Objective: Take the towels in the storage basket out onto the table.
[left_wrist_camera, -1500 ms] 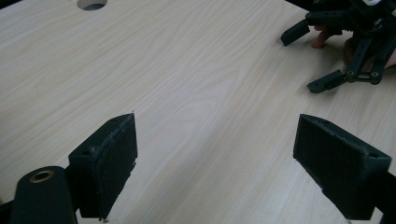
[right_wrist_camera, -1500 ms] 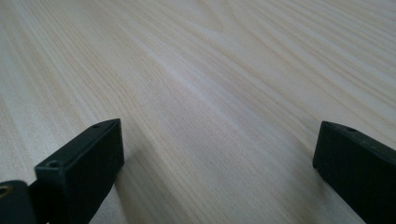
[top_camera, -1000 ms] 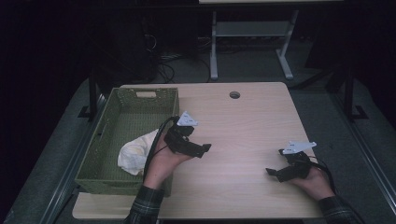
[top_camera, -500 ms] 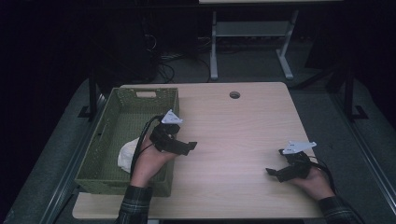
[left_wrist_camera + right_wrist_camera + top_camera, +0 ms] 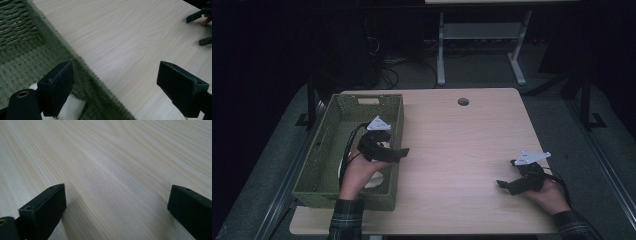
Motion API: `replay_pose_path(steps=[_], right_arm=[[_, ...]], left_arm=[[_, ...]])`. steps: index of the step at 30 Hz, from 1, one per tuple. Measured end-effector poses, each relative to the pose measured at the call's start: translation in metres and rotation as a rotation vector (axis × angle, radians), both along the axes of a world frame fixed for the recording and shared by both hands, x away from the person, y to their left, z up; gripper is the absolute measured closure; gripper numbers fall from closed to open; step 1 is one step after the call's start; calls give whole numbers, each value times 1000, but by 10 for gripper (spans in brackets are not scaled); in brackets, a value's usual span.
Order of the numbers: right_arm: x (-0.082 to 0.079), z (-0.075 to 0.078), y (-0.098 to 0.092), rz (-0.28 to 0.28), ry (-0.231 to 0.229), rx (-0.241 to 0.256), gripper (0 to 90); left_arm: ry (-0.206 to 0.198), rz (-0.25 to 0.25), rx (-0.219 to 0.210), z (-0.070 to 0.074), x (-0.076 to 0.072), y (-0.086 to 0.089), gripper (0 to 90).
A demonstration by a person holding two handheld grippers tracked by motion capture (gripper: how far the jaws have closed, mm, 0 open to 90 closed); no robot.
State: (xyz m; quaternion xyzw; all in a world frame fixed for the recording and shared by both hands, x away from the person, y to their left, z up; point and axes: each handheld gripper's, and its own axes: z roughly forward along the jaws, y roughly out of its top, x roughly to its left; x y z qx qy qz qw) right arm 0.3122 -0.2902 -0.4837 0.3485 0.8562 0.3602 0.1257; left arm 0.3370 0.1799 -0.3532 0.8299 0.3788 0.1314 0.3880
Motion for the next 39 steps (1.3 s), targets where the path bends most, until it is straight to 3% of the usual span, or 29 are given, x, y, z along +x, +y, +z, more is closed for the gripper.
replay_pose_path(steps=[14, 19, 26, 32, 38, 39], right_arm=[[0, 0, 0, 0, 0, 0, 14], [0, 0, 0, 1, -1, 0, 14], [0, 0, 0, 0, -1, 0, 15], [0, 0, 0, 0, 0, 0, 14], [0, 0, 0, 0, 0, 0, 14], [0, 0, 0, 0, 0, 0, 15]], left_arm=[[-22, 110, 12, -4, 1, 43, 136], [-35, 145, 73, -9, 1, 58, 136], [-23, 185, 109, -18, 4, 72, 135], [3, 218, 164, -31, 8, 83, 134], [60, 220, 183, -44, 12, 87, 132], [87, 221, 191, -48, 15, 87, 132]])
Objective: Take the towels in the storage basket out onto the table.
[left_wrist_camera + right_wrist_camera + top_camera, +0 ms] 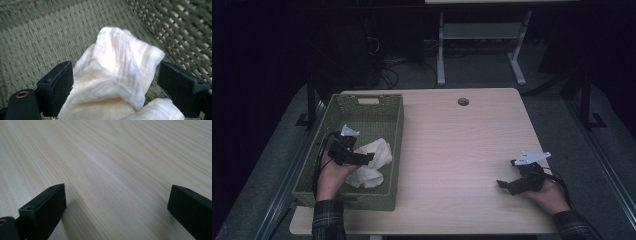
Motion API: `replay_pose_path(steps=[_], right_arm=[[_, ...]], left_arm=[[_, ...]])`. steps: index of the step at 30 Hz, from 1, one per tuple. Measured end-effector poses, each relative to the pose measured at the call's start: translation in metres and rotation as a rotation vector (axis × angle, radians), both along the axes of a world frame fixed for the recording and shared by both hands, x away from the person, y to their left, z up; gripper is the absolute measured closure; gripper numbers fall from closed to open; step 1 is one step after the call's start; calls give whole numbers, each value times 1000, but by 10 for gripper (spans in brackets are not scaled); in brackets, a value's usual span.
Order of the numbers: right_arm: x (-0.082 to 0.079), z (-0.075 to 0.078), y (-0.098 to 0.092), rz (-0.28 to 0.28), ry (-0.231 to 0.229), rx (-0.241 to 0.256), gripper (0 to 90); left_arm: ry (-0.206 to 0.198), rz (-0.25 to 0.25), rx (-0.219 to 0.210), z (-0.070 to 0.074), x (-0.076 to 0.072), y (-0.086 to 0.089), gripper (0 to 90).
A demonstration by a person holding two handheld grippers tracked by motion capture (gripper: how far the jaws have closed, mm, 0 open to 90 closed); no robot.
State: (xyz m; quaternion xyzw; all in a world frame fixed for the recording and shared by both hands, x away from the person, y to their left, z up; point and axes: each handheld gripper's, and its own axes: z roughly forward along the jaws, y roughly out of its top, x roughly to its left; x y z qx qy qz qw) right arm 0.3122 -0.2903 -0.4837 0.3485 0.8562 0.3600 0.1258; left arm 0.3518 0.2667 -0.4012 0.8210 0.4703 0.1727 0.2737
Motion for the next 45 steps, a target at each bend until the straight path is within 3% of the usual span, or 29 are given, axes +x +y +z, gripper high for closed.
replay_pose_path(steps=[3, 6, 10, 15, 24, 33, 36, 38, 39, 41, 45], right_arm=[[0, 0, 0, 0, 0, 0, 15], [0, 0, 0, 1, -1, 0, 14], [0, 0, 0, 1, 0, 0, 15], [0, 0, 0, 1, 0, 0, 14], [0, 0, 0, 1, 0, 0, 15], [0, 0, 0, 1, 0, 0, 14], [0, 0, 0, 1, 0, 0, 14], [0, 0, 0, 1, -1, 0, 15], [0, 0, 0, 1, 0, 0, 14], [0, 0, 0, 1, 0, 0, 15], [0, 0, 0, 1, 0, 0, 15]], left_arm=[[31, 12, 14, -5, 2, 0, 132], [74, 26, 78, -11, 5, -2, 132], [97, 39, 97, -15, 6, -1, 132], [129, 54, 80, -18, 8, 0, 131], [232, 81, 69, -30, 13, 0, 130], [267, 113, 88, -35, 14, -2, 151], [264, 127, 103, -32, 12, -3, 276], [261, 130, 105, -30, 10, -2, 417], [270, 138, 94, -27, 9, -1, 516], [275, 127, 78, -25, 8, 0, 624], [272, 88, 11, -18, 5, 1, 713]])
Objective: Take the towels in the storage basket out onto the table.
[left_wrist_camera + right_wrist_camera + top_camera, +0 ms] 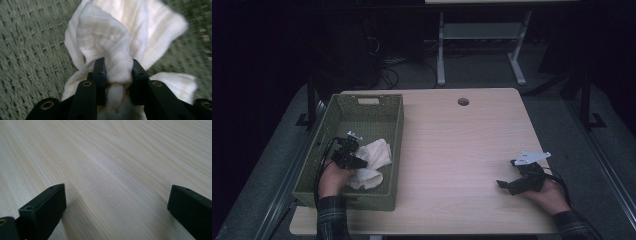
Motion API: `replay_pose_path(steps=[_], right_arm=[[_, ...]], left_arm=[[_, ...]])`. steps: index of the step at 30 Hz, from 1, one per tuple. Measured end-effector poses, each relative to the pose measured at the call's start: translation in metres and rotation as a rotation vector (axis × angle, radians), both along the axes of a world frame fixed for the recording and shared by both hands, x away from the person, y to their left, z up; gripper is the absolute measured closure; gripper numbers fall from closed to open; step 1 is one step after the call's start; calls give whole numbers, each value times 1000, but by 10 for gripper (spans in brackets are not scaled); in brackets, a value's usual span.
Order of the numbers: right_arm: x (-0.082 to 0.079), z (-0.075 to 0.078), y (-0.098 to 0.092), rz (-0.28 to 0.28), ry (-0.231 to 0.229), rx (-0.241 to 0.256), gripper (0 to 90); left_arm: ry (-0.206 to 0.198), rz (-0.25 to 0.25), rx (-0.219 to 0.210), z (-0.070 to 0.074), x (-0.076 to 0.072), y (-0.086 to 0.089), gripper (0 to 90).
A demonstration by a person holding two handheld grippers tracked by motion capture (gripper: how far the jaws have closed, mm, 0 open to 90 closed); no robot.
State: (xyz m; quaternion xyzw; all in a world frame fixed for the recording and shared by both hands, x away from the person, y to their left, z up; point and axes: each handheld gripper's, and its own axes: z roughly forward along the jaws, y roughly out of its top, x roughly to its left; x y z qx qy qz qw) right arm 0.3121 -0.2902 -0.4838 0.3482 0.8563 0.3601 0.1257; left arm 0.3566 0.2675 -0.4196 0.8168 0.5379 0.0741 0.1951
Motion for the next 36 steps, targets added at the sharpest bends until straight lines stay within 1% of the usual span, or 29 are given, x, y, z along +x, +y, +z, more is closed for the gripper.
replay_pose_path(steps=[1, 2, 3, 4, 5, 6, 7, 8, 9, 15, 16, 19, 20, 21, 22, 25, 26, 27, 28, 29, 31, 32, 33, 34, 35, 36], right_arm=[[0, 0, 0, 0, 0, 0, 15], [0, 0, 0, 0, 0, 0, 15], [0, 0, 0, 0, 0, 0, 15], [0, 0, 0, -1, 0, 0, 15], [0, 0, 0, 0, -1, 0, 15], [0, 0, 0, 0, 0, 0, 15], [0, 0, 0, -1, 0, 0, 15], [0, 0, 0, -1, 0, 0, 15], [0, 0, 0, -1, 0, 0, 15], [0, 0, 0, -3, 1, 0, 15], [0, 0, 0, -3, 1, 0, 15], [0, 0, 0, -3, 0, -1, 15], [0, 0, 0, -3, 0, -1, 15], [0, 0, 0, -3, 1, 0, 15], [0, 0, 0, -3, 1, 0, 15], [0, 0, 0, -3, 0, -1, 15], [0, 0, 0, -3, 1, -1, 15], [0, 0, 0, -3, 0, -1, 15], [0, 0, 0, -3, 0, -1, 15], [0, 0, 0, -3, 1, 0, 15], [0, 0, 0, -2, 0, -1, 15], [0, 0, 0, -2, 0, -1, 15], [0, 0, 0, -3, 1, 0, 15], [0, 0, 0, -3, 1, 0, 15], [0, 0, 0, -3, 1, 0, 15], [0, 0, 0, -3, 1, -1, 15]], left_arm=[[-21, -4, -15, 3, -1, 1, 719], [-21, -4, -15, 3, -1, 1, 722], [-57, 9, -70, 8, -2, 5, 724], [-57, 9, -70, 8, -2, 5, 724], [-88, 1, -94, 12, -4, 8, 724], [-100, 4, -101, 13, -5, 8, 723], [-109, 7, -109, 14, -5, 8, 722], [-109, 7, -109, 14, -5, 8, 722], [-127, -5, -133, 16, -6, 10, 721], [-210, -16, -220, 27, -10, 12, 722], [-210, -16, -220, 27, -10, 12, 722], [-273, -25, -236, 34, -13, 13, 722], [-273, -25, -236, 34, -13, 13, 722], [-295, -30, -248, 39, -14, 13, 722], [-295, -30, -248, 39, -14, 13, 722], [-329, -33, -264, 47, -17, 10, 723], [-352, -39, -271, 53, -18, 8, 723], [-363, -42, -273, 56, -19, 8, 723], [-363, -42, -273, 56, -19, 8, 723], [-382, -50, -284, 62, -20, 6, 723], [-398, -57, -293, 68, -21, 4, 723], [-398, -57, -293, 68, -21, 4, 723], [-407, -59, -315, 72, -22, 3, 723], [-425, -71, -337, 79, -22, 1, 723], [-425, -71, -337, 79, -22, 1, 724], [-441, -85, -348, 87, -22, -2, 724]])
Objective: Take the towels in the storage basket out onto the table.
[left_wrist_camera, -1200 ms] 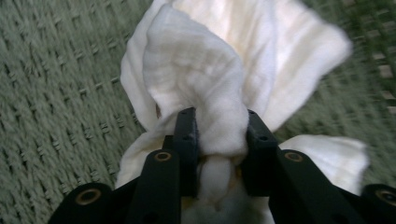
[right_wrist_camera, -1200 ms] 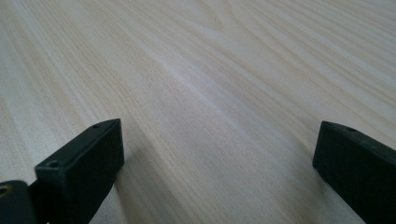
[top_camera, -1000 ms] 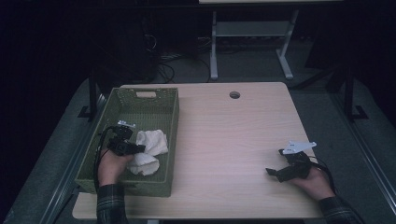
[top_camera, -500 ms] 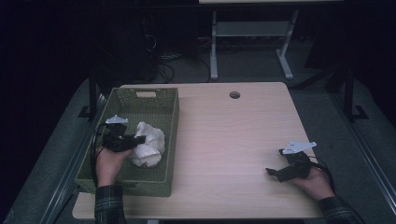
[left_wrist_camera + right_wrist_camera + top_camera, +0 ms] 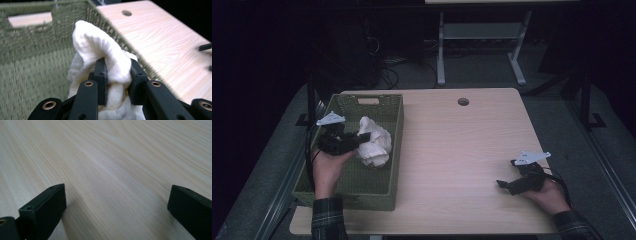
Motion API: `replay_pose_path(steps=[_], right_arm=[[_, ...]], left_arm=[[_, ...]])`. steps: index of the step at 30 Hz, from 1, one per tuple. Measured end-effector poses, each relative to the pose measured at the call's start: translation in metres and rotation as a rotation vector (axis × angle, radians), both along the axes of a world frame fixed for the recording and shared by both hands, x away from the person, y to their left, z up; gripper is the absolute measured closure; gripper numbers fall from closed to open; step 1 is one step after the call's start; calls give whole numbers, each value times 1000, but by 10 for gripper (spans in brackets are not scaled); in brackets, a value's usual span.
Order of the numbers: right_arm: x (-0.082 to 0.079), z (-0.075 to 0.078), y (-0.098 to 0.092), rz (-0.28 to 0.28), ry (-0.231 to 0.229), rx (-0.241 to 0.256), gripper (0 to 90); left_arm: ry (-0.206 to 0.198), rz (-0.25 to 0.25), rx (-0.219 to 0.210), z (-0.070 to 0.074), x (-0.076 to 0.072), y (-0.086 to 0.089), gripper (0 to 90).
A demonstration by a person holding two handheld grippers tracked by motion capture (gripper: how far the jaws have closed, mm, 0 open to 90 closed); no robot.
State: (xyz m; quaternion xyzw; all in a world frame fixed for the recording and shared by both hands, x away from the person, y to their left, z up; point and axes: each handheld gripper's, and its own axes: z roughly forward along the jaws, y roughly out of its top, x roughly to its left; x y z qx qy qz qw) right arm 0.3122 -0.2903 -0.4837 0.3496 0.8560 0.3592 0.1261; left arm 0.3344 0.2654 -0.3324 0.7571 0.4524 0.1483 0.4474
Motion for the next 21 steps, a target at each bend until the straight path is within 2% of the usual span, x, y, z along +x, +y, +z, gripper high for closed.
replay_pose_path(steps=[2, 3, 6, 7, 8, 10, 12, 18, 21], right_arm=[[0, 0, 0, 0, 0, 1, 15], [0, 0, 0, 0, 0, 0, 15], [0, 0, 0, 0, 0, 0, 15], [0, 0, 0, -1, 0, 1, 15], [0, 0, 0, -1, 0, 1, 15], [0, 0, 0, -7, 3, 3, 15], [0, 0, 0, -7, 3, 3, 15], [0, 0, 0, -7, 3, 3, 15], [0, 0, 0, -7, 3, 3, 15]], left_arm=[[-10, -10, 2, 4, 0, -1, 724], [-30, -25, -3, 13, -1, -5, 724], [-52, -31, -11, 21, -2, -8, 725], [-72, -44, -12, 29, -3, -12, 725], [-72, -44, -12, 29, -3, -12, 725], [-96, -64, -21, 40, -3, -17, 727], [-106, -77, -15, 46, -2, -21, 728], [-136, -115, -36, 60, -2, -31, 729], [-154, -152, -67, 66, -2, -43, 729]])
